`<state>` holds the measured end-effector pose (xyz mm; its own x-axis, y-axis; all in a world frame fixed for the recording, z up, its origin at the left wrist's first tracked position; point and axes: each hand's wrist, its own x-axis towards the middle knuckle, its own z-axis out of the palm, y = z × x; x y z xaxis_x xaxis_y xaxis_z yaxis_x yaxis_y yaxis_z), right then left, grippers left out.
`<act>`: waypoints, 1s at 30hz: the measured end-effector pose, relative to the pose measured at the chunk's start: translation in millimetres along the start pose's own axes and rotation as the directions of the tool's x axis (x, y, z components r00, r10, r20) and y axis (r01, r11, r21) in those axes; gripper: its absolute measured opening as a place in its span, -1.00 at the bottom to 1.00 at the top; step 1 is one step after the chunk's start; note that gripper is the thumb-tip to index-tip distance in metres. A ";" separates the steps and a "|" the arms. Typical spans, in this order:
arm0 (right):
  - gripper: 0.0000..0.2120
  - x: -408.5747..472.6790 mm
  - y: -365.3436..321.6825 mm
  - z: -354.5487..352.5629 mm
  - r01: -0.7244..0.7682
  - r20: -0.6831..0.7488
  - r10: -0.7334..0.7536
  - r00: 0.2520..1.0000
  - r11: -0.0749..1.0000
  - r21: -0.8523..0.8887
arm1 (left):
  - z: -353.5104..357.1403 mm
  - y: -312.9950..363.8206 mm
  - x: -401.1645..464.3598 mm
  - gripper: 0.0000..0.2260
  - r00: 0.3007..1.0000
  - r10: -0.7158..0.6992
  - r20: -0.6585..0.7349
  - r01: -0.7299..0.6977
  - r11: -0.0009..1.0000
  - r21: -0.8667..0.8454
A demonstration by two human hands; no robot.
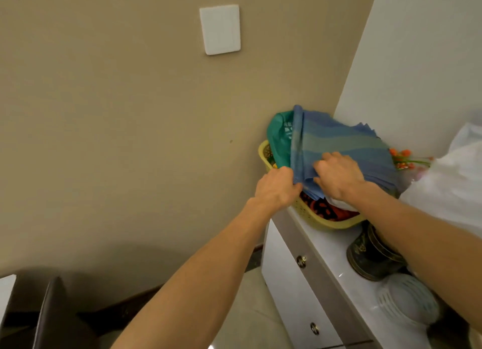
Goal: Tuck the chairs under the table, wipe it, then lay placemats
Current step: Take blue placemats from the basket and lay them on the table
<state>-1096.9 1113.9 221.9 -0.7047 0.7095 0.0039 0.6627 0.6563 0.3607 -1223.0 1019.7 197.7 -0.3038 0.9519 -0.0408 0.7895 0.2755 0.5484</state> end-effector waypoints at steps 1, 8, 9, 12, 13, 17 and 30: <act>-0.90 1.6 -0.2 -2.3 0.022 -0.011 -0.022 1.000 1.000 -0.020 | -0.2 0.9 3.7 -0.68 1.000 -0.005 -0.006 0.005 1.000 -0.006; -0.89 24.5 4.9 -59.1 0.077 -0.281 -0.034 0.959 0.986 0.145 | -34.8 19.7 15.1 -0.73 0.993 0.011 -0.115 -0.030 0.985 -0.168; -0.93 29.0 3.1 -68.6 0.104 -0.317 -0.036 0.948 0.974 0.200 | -42.7 22.2 14.0 -0.70 0.991 0.000 -0.135 -0.030 0.975 -0.222; -0.77 44.0 -9.5 -99.7 0.170 -0.391 -0.061 0.919 0.953 0.250 | -67.3 22.5 7.8 -0.71 0.980 -0.067 -0.189 0.000 0.942 -0.335; -0.74 47.0 -13.7 -108.5 0.195 -0.425 -0.066 0.903 0.944 0.267 | -74.0 20.3 4.6 -0.71 0.971 -0.093 -0.219 0.010 0.936 -0.353; -0.73 57.8 -38.8 -146.6 0.316 -0.574 -0.122 0.810 0.915 0.252 | -105.3 -7.7 -12.0 -0.80 0.905 -0.203 -0.375 0.069 0.937 -0.342; -0.73 48.0 -228.5 -257.8 0.712 -0.736 -0.424 0.527 0.693 0.111 | -217.2 -175.7 -202.2 -0.62 0.610 -0.499 -0.616 0.217 0.853 -0.475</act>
<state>-1347.5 931.7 380.1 -0.8392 -0.0930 0.5358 -0.0143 0.9887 0.1492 -1416.2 749.7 291.0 -0.9074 0.3603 0.2164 0.3540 0.3779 0.8555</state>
